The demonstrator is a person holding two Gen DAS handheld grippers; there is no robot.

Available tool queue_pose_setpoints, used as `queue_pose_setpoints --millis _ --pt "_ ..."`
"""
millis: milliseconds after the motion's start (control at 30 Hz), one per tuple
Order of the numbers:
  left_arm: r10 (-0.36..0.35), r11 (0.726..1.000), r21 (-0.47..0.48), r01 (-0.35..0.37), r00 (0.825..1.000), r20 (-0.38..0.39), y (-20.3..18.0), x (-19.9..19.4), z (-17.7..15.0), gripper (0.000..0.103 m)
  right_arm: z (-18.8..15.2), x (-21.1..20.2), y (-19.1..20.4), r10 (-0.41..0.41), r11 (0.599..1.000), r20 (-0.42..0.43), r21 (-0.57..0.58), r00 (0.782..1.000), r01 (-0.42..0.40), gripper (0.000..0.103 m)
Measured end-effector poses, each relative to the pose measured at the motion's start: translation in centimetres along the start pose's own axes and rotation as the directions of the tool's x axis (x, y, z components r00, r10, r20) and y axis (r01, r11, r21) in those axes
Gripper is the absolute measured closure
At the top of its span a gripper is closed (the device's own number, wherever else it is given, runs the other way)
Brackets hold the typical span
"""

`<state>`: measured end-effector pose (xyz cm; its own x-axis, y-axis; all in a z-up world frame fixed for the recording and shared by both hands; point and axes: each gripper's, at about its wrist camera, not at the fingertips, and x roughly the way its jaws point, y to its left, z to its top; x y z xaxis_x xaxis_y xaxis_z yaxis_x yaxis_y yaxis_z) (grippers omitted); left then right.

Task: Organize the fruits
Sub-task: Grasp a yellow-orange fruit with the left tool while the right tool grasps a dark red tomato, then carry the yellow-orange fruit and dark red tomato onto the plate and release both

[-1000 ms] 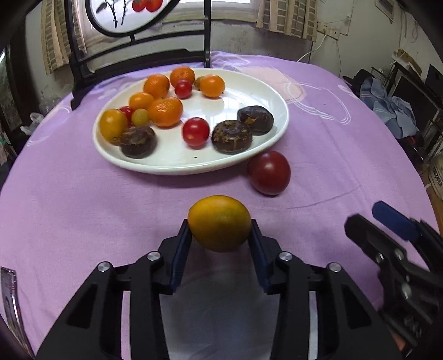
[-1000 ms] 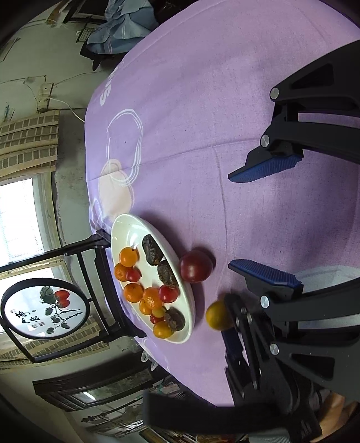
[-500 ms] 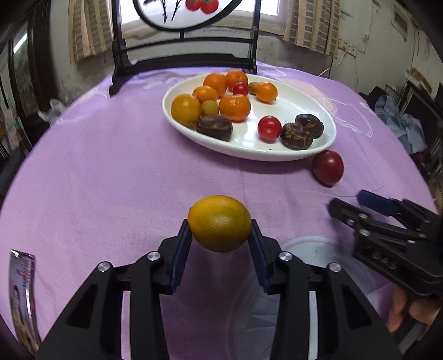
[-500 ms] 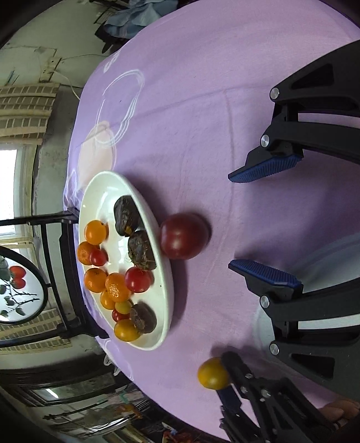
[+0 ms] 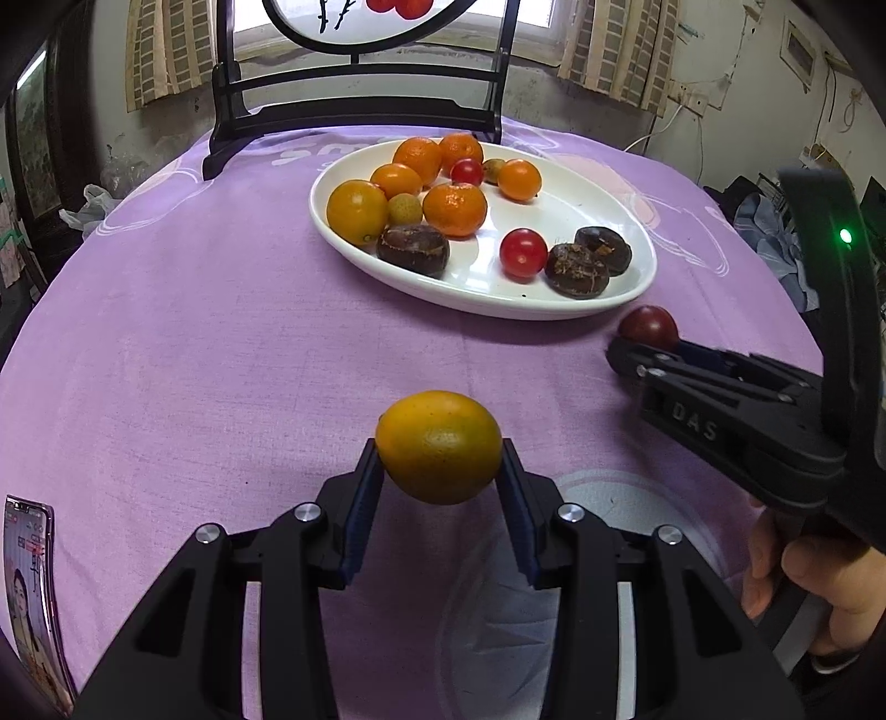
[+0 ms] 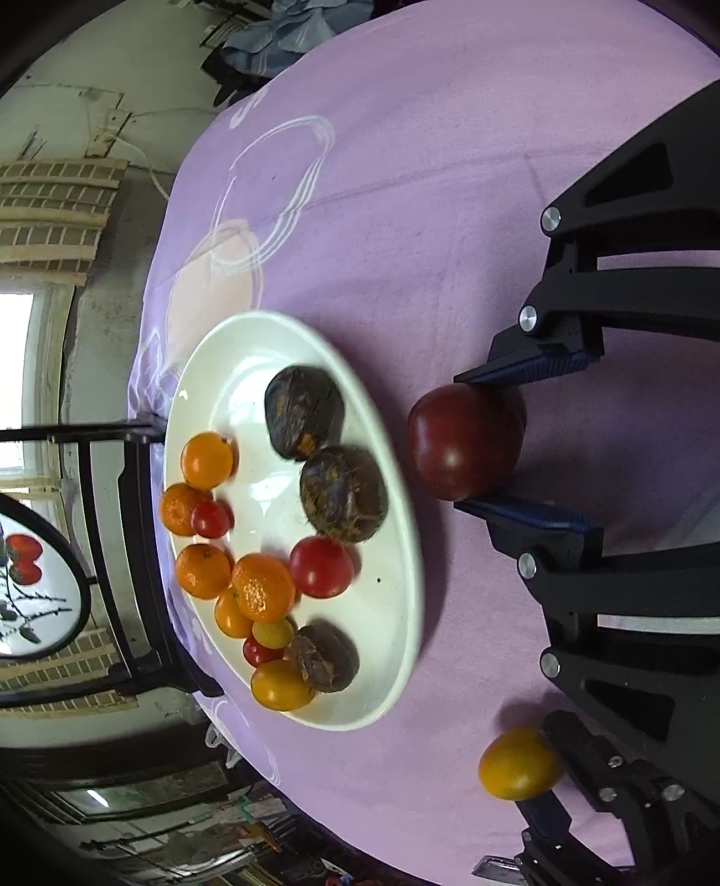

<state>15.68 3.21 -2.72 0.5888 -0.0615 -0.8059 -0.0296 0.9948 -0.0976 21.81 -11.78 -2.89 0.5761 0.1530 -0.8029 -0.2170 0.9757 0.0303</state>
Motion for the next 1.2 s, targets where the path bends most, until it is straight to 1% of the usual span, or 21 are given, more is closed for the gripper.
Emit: queue_pose_setpoints --millis 100,200,367,467,567,667,700,833,900,1067,1200 --pt "-0.001 1.0 0.006 0.001 1.0 0.011 -0.2 -0.2 0.0 0.062 -1.0 -1.3 -0.7 0.031 0.999 0.006 0.024 1.0 -0.031 0.065" --pt "0.006 1.0 0.014 -0.006 1.0 0.016 -0.4 -0.2 -0.1 0.062 -2.2 -3.2 -1.4 0.056 0.997 0.029 0.045 0.998 -0.057 0.065" --pt "0.014 1.0 0.022 -0.015 1.0 0.02 -0.8 -0.4 -0.3 0.062 -4.3 -5.8 -2.2 0.096 0.994 0.052 0.055 0.994 -0.099 0.065" --pt "0.023 1.0 0.017 -0.023 1.0 0.009 -1.1 -0.6 -0.1 0.062 -5.1 -7.1 -2.6 0.099 0.993 0.066 0.054 0.993 -0.102 0.065" --pt "0.005 0.999 0.031 -0.006 0.999 0.037 -1.9 -2.1 0.7 0.062 -4.9 -8.4 -3.0 0.1 0.994 0.09 0.042 0.991 -0.104 0.065" --pt "-0.026 0.998 0.055 0.024 0.998 0.05 -2.5 -3.3 2.4 0.062 -4.0 -9.5 -3.3 0.102 0.994 0.124 0.034 0.987 -0.107 0.065" --pt "-0.026 0.998 0.056 0.023 0.998 0.054 -2.6 -3.5 2.9 0.062 -3.6 -9.7 -3.3 0.102 0.994 0.132 0.032 0.986 -0.107 0.065" --pt "0.008 0.997 0.076 -0.016 0.995 0.101 -3.0 -4.2 5.8 0.062 -1.7 -10.1 -3.3 0.106 0.994 0.165 0.018 0.981 -0.11 0.065" --pt "0.01 0.997 0.077 -0.019 0.994 0.108 -3.0 -4.1 6.9 0.062 -0.4 -9.9 -3.2 0.107 0.994 0.178 0.007 0.978 -0.11 0.065" --pt "0.043 0.995 0.085 -0.053 0.992 0.118 -3.0 -2.2 9.3 0.062 3.4 -8.4 -2.4 0.109 0.994 0.199 -0.017 0.974 -0.108 0.065" --pt "0.068 0.994 0.073 -0.075 0.993 0.1 -2.7 0.4 10.9 0.062 6.1 -5.7 -2.0 0.111 0.994 0.181 -0.011 0.977 -0.111 0.065"
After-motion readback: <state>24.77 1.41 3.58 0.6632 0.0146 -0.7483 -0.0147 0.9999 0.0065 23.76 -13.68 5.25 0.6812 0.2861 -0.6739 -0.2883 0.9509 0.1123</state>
